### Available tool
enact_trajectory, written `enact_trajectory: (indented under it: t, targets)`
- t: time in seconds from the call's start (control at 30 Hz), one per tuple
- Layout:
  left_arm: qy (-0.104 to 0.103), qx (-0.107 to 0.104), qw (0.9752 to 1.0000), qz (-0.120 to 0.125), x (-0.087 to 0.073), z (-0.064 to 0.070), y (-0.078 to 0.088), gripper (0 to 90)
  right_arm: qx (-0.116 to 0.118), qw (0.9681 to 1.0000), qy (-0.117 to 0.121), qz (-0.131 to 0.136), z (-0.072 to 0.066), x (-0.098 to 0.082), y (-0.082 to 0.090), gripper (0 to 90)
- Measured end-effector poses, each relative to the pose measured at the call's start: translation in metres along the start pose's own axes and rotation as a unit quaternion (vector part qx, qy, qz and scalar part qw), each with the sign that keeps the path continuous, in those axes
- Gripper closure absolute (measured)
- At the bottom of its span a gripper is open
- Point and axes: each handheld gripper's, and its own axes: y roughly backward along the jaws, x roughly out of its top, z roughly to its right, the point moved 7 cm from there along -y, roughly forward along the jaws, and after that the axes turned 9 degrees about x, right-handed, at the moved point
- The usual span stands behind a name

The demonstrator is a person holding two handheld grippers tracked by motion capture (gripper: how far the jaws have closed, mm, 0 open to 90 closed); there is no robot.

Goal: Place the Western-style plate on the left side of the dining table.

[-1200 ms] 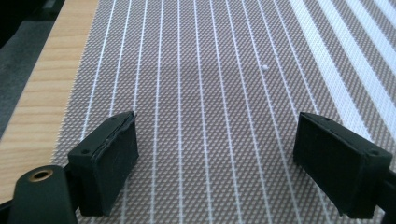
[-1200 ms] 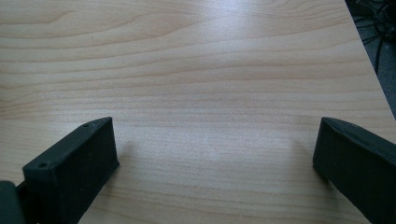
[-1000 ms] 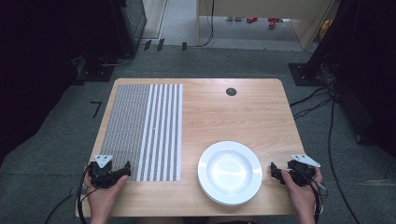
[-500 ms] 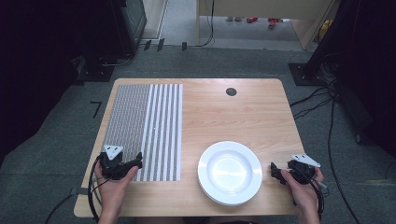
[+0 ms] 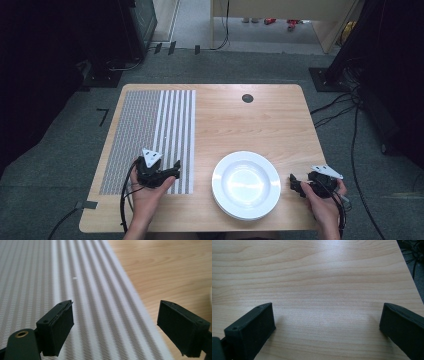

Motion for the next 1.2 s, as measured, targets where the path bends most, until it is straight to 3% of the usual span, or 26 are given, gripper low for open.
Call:
enact_trajectory:
  t: [0.2, 0.3, 0.4, 0.47, 0.57, 0.73, 0.87, 1.0, 1.2]
  targets:
    - [-0.011, -0.045, 0.9989, -0.004, -0.003, 0.031, -0.002, 13.9, 0.003, 1.0000, 0.004, -0.006, 0.000, 0.000, 0.001, 0.0]
    - [0.006, -0.067, 0.9977, -0.007, -0.004, 0.039, -0.001, 13.9, 0.000, 0.9999, -0.001, -0.010, -0.001, 0.000, 0.002, 0.4]
    - [0.004, -0.079, 0.9969, -0.008, -0.006, 0.049, 0.001, 14.0, 0.006, 1.0000, -0.006, -0.001, -0.004, 0.004, 0.005, 0.6]
    - [-0.003, -0.084, 0.9965, -0.009, -0.009, 0.056, 0.002, 14.0, 0.009, 0.9998, -0.006, 0.015, -0.008, 0.009, 0.009, 5.8]
    - [-0.012, -0.091, 0.9957, -0.012, -0.012, 0.066, 0.003, 14.2, -0.005, 0.9990, 0.000, 0.045, -0.016, 0.015, 0.017, 15.0]
    - [-0.023, -0.107, 0.9938, -0.022, -0.019, 0.081, 0.004, 14.3, 0.005, 0.9974, 0.005, 0.071, -0.031, 0.021, 0.026, 18.5]
    - [-0.022, -0.114, 0.9930, -0.025, -0.022, 0.087, 0.006, 15.4, -0.002, 0.9965, -0.018, 0.081, -0.036, 0.022, 0.031, 31.5]
    - [-0.022, -0.117, 0.9926, -0.023, -0.024, 0.093, 0.007, 18.8, 0.024, 0.9940, -0.014, 0.106, -0.047, 0.027, 0.038, 44.6]
    - [-0.013, -0.141, 0.9895, -0.029, -0.028, 0.100, 0.007, 28.2, 0.116, 0.9858, -0.020, 0.119, -0.066, 0.030, 0.042, 62.6]
